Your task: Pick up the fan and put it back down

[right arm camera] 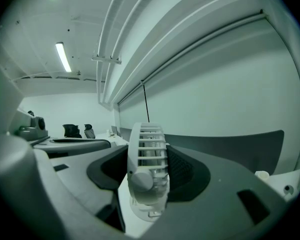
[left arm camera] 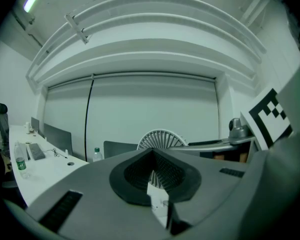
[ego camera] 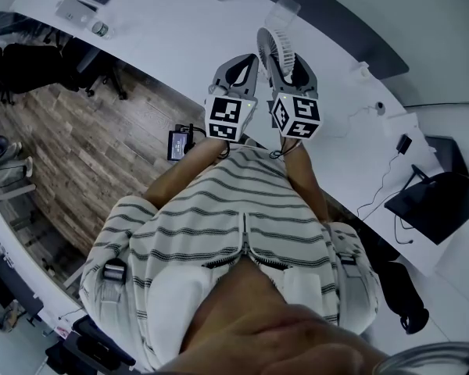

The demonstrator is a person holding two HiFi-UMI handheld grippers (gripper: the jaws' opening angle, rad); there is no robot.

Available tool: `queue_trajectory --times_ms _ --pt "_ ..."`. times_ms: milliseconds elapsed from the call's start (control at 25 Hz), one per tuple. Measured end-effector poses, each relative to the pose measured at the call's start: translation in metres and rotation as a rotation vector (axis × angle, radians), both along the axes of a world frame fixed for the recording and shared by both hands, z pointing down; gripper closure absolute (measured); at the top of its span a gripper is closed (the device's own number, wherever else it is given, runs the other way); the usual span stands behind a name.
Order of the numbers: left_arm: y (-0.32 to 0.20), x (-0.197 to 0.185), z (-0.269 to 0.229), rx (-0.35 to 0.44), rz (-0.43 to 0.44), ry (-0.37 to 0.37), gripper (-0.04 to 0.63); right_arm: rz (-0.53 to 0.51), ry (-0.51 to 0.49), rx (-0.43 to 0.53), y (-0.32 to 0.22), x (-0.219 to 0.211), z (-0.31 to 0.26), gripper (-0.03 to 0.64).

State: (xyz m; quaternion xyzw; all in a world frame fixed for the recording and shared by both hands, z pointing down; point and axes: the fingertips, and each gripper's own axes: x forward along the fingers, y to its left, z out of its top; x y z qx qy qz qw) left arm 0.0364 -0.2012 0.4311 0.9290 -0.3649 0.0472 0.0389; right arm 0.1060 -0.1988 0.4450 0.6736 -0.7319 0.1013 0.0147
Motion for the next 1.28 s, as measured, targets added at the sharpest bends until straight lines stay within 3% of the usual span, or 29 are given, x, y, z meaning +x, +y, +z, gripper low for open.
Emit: queue_trajectory --times_ms 1280 --pt "-0.017 -0.003 0.008 -0.028 -0.016 -0.013 0.588 -0.004 -0.009 0.001 -0.017 0.006 0.003 0.394"
